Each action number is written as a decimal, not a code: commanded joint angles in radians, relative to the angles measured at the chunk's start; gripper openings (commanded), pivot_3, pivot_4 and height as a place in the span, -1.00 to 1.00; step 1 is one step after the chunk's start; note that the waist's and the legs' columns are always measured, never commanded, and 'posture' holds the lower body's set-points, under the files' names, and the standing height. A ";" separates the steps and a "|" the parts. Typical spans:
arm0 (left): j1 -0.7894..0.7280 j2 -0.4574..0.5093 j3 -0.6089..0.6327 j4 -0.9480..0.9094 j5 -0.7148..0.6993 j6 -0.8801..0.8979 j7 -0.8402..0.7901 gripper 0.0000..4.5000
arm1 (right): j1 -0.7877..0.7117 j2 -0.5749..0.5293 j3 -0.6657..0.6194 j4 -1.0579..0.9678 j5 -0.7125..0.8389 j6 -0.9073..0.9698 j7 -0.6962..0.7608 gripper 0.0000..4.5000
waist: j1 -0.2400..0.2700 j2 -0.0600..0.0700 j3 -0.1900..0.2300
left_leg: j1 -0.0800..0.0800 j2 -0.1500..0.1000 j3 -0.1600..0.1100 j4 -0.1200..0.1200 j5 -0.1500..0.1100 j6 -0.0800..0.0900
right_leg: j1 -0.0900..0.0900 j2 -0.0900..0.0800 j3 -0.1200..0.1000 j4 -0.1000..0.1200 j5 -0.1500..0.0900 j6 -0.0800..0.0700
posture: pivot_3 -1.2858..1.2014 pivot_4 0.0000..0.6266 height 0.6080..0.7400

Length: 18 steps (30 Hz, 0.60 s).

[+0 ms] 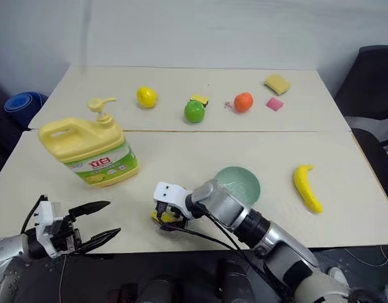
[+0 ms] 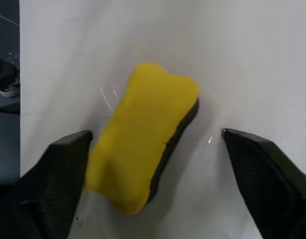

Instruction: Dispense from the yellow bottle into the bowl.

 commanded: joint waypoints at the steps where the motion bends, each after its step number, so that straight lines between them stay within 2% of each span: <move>1: -0.001 -0.001 0.004 -0.031 -0.016 0.008 0.003 1.00 | 0.012 0.001 -0.003 0.004 -0.023 -0.023 0.011 0.30 | -0.003 0.000 0.000 | 0.000 0.000 0.000 0.000 0.000 0.000 | 0.000 0.000 0.000 0.000 0.000 0.000 | 0.03 -0.52 1.00; 5: -0.016 0.001 0.001 -0.029 -0.011 0.013 0.003 1.00 | 0.019 -0.006 -0.031 -0.012 -0.006 -0.060 0.045 -0.28 | -0.003 0.000 0.000 | 0.000 0.000 0.000 0.000 0.000 0.000 | 0.000 0.000 0.000 0.000 0.000 0.000 | 0.03 -0.52 1.00; 8: -0.030 0.003 -0.003 -0.025 -0.011 0.016 0.001 1.00 | 0.026 -0.017 -0.075 -0.031 0.016 -0.094 0.073 -0.53 | -0.003 0.000 0.000 | 0.000 0.000 0.000 0.000 0.000 0.000 | 0.000 0.000 0.000 0.000 0.000 0.000 | 0.03 -0.52 1.00; 10: -0.050 0.000 -0.008 -0.029 -0.017 0.023 0.006 1.00 | 0.033 -0.048 -0.136 -0.063 0.040 -0.142 0.102 -0.57 | -0.002 0.000 0.000 | -0.001 0.000 0.000 0.000 0.000 0.000 | 0.000 0.000 0.000 0.000 0.000 0.000 | 0.03 -0.52 1.00; 14: -0.099 -0.015 -0.020 -0.049 -0.046 0.053 0.021 1.00 | 0.062 -0.119 -0.338 -0.163 0.137 -0.180 0.125 -0.59 | 0.000 -0.001 -0.001 | -0.001 0.000 0.000 0.000 0.000 0.000 | 0.000 0.000 0.000 -0.001 0.000 0.000 | 0.03 -0.52 1.00; 18: -0.148 -0.031 -0.059 -0.078 -0.055 0.066 0.013 1.00 | 0.103 -0.293 -0.573 -0.335 0.299 -0.121 0.224 -0.59 | 0.012 0.001 0.000 | -0.001 0.000 -0.001 0.000 0.000 0.000 | 0.000 0.000 0.000 -0.002 0.000 0.000 | 0.03 -0.52 1.00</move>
